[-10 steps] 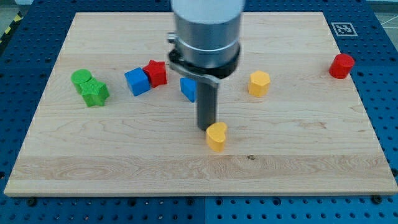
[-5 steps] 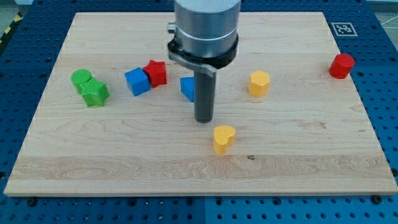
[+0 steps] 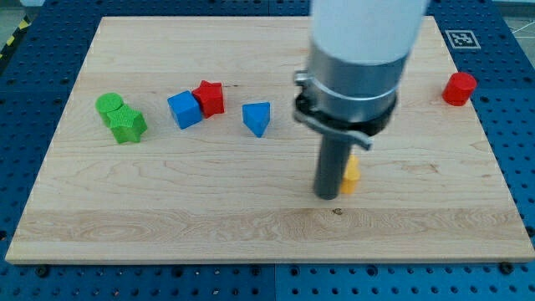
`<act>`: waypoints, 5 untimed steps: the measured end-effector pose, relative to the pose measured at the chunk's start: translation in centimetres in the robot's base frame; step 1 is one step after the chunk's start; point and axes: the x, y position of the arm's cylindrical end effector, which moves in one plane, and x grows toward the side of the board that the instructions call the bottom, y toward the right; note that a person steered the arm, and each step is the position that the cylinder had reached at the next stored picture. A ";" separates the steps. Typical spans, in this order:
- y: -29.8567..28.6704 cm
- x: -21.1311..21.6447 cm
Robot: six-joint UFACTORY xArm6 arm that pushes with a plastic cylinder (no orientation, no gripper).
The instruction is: Push the yellow heart towards bottom right
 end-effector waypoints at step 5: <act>-2.1 -2.4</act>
